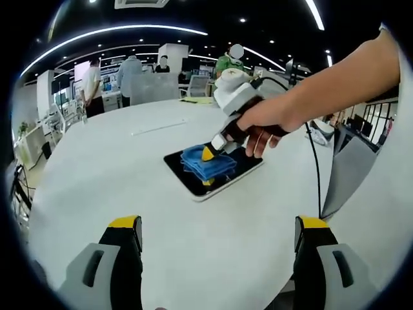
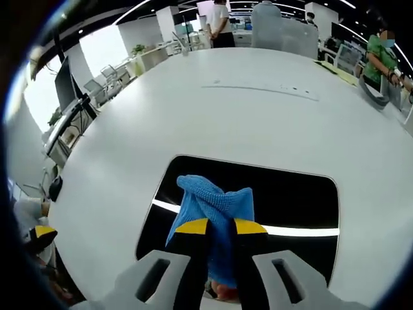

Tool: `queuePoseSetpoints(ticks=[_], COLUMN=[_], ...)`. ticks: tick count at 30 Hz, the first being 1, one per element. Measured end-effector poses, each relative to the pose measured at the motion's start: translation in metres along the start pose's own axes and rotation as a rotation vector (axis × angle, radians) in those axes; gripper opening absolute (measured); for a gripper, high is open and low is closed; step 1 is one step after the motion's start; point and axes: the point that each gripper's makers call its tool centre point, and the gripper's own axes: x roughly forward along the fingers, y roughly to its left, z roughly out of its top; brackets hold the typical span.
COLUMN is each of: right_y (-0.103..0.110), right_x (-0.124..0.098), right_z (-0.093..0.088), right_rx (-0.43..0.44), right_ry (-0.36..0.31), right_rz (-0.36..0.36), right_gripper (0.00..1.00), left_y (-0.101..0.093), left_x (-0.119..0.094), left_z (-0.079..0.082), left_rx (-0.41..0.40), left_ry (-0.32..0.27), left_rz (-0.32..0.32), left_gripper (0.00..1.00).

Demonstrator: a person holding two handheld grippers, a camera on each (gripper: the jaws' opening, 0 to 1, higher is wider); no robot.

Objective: Wipe the mirror surface with the cleaning cloth until all visible marks leave the cleaned area.

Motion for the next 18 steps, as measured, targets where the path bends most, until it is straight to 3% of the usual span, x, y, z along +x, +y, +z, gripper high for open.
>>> queuePoseSetpoints(ticks=[18], right_y=[0.015], right_x=[0.000], right_z=[0.003], right_rx=[0.056], right_ry=[0.005], right_rz=[0.035], right_gripper=[0.09], left_y=[0.008], left_x=[-0.003], left_z=[0.003], left_rx=[-0.004], left_ry=[-0.008], left_rz=[0.014], left_gripper=[0.99])
